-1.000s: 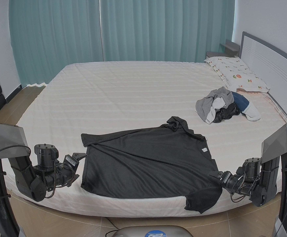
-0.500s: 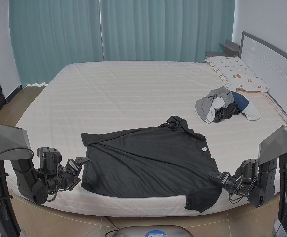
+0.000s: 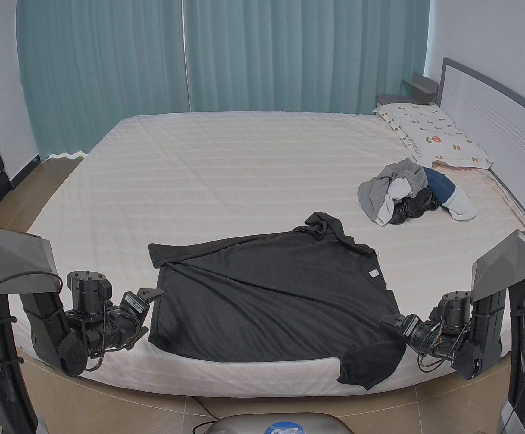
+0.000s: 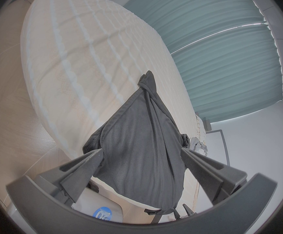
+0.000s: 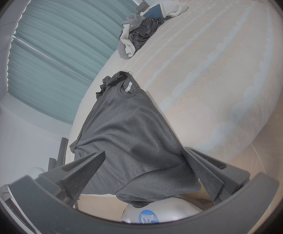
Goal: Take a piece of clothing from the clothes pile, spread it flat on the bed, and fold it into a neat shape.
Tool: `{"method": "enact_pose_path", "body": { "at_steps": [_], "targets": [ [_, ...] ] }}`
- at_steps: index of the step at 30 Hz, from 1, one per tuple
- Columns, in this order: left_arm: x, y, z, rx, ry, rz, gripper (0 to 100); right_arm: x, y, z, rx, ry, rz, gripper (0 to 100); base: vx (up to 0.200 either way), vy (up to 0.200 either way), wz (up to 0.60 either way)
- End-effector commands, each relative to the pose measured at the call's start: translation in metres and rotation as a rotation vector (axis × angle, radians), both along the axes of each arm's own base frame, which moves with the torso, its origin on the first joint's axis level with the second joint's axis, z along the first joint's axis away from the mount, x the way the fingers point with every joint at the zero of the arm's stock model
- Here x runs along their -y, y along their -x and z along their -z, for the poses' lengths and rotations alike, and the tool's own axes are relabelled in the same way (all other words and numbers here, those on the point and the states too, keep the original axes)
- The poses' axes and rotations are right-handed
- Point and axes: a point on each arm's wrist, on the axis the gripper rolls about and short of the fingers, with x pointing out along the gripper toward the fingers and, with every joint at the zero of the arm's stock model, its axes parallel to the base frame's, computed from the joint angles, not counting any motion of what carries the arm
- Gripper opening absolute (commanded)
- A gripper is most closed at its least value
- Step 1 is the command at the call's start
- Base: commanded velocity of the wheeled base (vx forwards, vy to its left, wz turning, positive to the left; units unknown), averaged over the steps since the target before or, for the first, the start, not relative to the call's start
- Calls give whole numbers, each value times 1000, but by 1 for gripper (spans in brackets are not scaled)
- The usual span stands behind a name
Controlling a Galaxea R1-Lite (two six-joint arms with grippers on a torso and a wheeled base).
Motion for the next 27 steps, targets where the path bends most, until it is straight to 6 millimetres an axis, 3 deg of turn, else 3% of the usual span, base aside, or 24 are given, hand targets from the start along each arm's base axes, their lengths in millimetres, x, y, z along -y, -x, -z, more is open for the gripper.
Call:
{"method": "enact_pose_path", "body": {
  "at_steps": [1,27],
  "targets": [
    [0,0,2,-7,-1,0,100,0,-1,0,8,0,-2,100,0,0,0],
    [2,-1,5,-2,-17,-16,100,0,-1,-1,13,-1,-2,100,0,0,0]
  ]
}}
